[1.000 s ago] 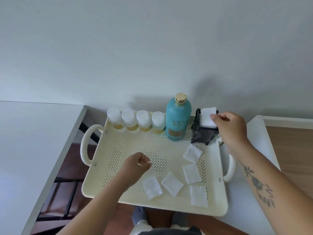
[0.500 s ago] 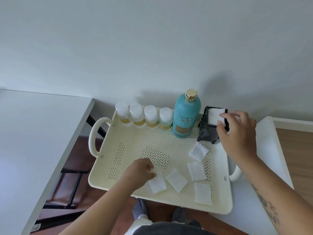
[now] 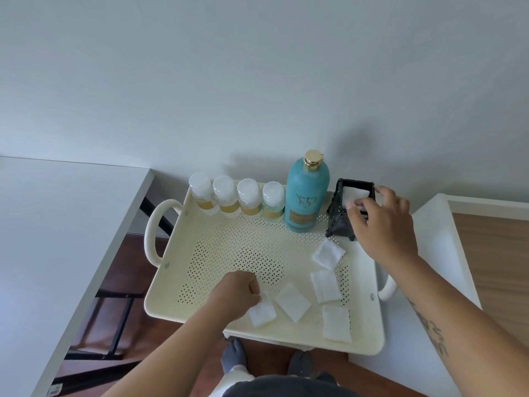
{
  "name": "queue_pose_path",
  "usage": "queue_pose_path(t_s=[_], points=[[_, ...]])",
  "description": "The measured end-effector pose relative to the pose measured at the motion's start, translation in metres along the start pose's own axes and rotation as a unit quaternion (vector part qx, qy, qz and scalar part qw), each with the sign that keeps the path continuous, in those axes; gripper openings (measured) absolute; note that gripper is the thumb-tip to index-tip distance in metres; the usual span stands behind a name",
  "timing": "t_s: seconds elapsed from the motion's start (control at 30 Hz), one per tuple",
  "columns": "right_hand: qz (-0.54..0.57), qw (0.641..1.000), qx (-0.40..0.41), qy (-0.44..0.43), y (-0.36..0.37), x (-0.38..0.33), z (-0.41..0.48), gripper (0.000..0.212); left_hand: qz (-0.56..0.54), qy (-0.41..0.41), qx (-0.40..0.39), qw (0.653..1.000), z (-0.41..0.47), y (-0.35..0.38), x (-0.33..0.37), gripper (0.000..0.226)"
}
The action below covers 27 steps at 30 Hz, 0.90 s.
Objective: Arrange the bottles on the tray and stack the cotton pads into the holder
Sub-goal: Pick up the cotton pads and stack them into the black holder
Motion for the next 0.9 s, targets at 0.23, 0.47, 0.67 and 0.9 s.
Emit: queue_pose_path(t_s=[0.23,0.47,0.67,0.9], points=[[0.02,1.0,0.007,0.004,-0.004,0.001,-0.001,0.032,-0.12,0.039,0.062,0.99,-0.008,-0.032,0.022,0.007],[0.17,0.978,0.104,-0.063,-0.039,-0.022,-0.034,0.019,-0.3,0.109,0.049,0.946,-0.009,-0.057,0.081,0.01],[0.39,0.904,-0.174,0.013,-0.006,-0.042,-0.065,0.017,-0.277,0.177,0.034,0.944,-0.005,-0.063,0.128,0.008],[0.436,0.88,-0.187,0.03,-0.013,-0.026,-0.062,0.008,-0.244,0.201,0.016,0.949,-0.001,-0.054,0.145,0.012]])
Point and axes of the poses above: each hand's wrist, its own z-axis towards the middle knuckle, its own y-axis out of the palm, x = y × z, the point moved 6 cm from there along z, towards the middle knuckle, and after that the axes turned 9 degrees about -z, right-handed, at the moved point
